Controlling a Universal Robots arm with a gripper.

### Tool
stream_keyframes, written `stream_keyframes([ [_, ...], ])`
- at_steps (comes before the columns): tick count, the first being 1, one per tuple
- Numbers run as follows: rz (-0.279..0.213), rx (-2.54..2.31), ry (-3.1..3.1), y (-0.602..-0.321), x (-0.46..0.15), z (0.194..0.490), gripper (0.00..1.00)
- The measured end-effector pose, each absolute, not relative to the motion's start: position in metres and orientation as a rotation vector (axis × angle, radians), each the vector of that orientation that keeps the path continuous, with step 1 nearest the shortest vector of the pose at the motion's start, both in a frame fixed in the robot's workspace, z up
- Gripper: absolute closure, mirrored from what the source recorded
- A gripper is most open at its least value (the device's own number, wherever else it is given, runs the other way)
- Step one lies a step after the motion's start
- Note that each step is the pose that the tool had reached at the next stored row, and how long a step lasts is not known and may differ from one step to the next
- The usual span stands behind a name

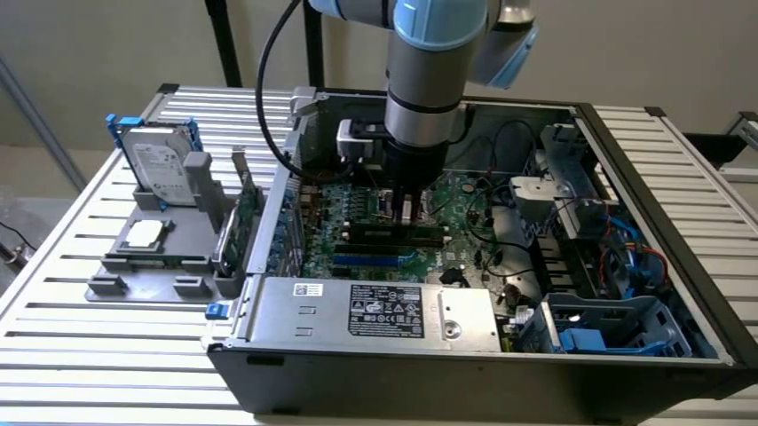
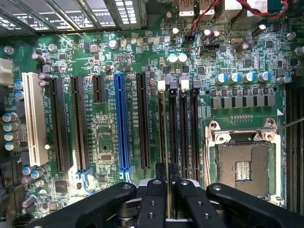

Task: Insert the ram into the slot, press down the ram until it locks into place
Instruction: 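Insert the ram into the slot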

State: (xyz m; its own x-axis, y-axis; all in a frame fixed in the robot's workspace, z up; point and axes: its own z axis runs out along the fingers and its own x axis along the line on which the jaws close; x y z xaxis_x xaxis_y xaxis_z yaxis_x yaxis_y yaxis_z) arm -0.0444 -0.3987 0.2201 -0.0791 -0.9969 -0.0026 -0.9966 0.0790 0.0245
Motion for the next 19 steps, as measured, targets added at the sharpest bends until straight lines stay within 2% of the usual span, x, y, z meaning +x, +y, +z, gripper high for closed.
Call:
stream_keyframes([
  [9, -0.031, 2.122, -2.295, -0.398, -0.045, 0.218, 0.85],
  [10, -0.031, 2.123, -2.296, -0.398, -0.045, 0.222, 0.78],
  [16, -0.031, 2.123, -2.295, -0.398, -0.045, 0.249, 0.78],
  [19, -0.031, 2.123, -2.295, -0.398, -0.045, 0.250, 0.80],
])
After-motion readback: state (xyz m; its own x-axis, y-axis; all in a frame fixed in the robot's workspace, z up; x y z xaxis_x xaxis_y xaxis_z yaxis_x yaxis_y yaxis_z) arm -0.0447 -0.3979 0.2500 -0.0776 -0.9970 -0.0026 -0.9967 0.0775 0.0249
